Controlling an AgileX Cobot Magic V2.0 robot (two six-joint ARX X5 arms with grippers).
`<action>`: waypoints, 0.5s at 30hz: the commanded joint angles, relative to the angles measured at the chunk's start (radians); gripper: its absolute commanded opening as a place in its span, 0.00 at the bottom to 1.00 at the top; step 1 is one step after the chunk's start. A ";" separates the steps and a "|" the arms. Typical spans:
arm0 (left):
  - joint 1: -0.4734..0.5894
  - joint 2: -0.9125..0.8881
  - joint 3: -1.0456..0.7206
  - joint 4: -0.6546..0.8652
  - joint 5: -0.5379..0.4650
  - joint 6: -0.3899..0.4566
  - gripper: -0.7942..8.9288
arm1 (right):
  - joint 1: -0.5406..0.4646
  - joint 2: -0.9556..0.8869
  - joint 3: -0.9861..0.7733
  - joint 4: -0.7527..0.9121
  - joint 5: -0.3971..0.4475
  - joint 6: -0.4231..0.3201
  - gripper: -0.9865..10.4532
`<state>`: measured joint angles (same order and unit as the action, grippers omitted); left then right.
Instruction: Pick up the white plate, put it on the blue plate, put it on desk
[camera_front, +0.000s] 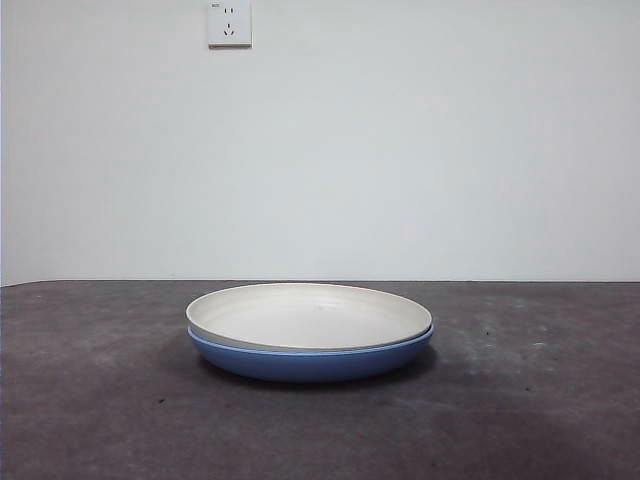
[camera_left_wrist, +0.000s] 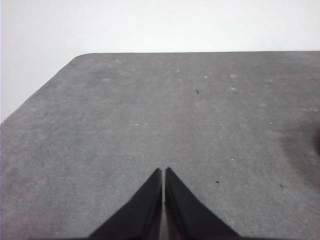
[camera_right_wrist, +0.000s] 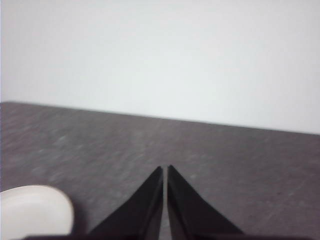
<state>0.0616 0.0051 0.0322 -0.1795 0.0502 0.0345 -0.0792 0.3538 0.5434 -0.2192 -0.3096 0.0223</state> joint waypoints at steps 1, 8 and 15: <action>0.003 -0.002 -0.021 -0.007 -0.002 -0.009 0.09 | -0.013 -0.069 -0.100 0.085 0.008 -0.003 0.09; 0.003 -0.002 -0.021 -0.007 -0.002 -0.009 0.09 | -0.007 -0.228 -0.340 0.235 0.148 0.039 0.09; 0.003 -0.002 -0.021 -0.007 -0.002 -0.009 0.09 | 0.027 -0.307 -0.452 0.245 0.233 0.056 0.09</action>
<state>0.0616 0.0051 0.0322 -0.1795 0.0502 0.0345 -0.0547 0.0517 0.0963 0.0113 -0.0814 0.0608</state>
